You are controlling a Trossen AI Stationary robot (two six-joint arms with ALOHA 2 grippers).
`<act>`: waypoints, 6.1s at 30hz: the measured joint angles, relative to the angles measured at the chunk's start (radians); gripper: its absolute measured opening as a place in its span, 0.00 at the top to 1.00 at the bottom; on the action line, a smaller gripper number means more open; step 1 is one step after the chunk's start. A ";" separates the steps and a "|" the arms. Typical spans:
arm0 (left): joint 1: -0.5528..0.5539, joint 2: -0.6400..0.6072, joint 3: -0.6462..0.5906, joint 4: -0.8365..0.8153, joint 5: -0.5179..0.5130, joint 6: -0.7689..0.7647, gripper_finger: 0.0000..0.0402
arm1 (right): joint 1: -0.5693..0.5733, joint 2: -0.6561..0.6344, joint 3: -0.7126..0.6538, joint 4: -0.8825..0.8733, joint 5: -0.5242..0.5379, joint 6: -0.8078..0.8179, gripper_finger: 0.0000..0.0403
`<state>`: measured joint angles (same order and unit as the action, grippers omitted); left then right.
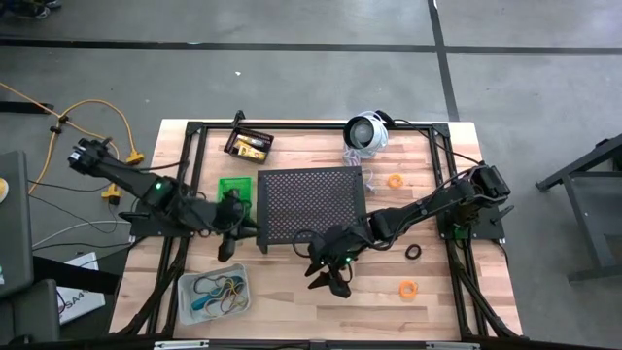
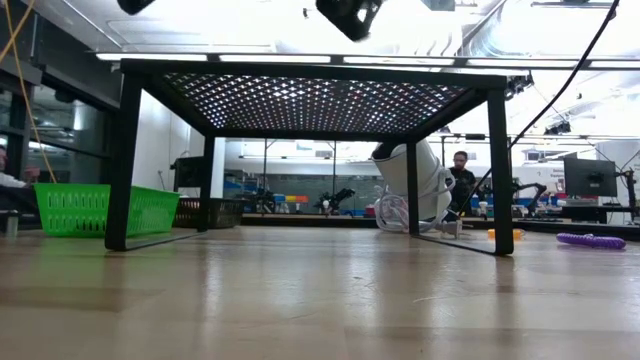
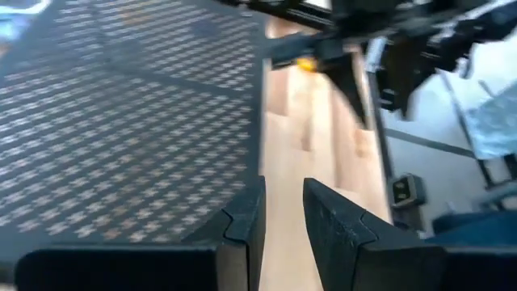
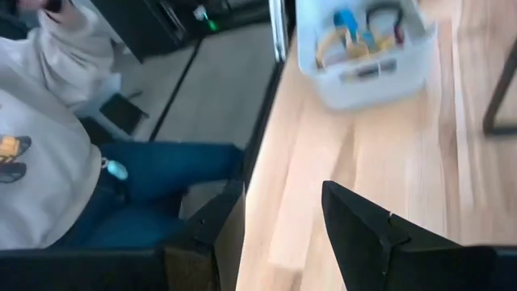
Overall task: Pick & Place Office Desk Supplies
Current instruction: Put the bottom yellow spring keychain into the green bin
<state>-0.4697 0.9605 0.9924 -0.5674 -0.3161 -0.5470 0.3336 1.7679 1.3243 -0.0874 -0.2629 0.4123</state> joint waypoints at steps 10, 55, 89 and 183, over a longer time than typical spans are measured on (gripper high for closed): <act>-0.172 0.117 0.000 0.102 0.002 -0.002 0.80 | 0.037 0.000 0.000 -0.148 -0.049 0.158 0.62; -0.250 0.222 0.000 0.180 0.002 -0.002 0.80 | 0.461 0.005 -0.037 -0.525 0.477 0.976 0.62; -0.250 0.221 0.000 0.180 0.002 -0.002 0.80 | 0.629 -0.042 -0.292 -0.680 0.444 1.458 0.62; -0.249 0.221 0.000 0.187 0.002 -0.002 0.80 | 0.470 -0.413 -0.357 -0.145 0.876 0.668 0.95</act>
<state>-0.7189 1.1816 0.9924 -0.3802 -0.3138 -0.5488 0.8035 1.3548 0.9676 -0.2329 0.6133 1.0803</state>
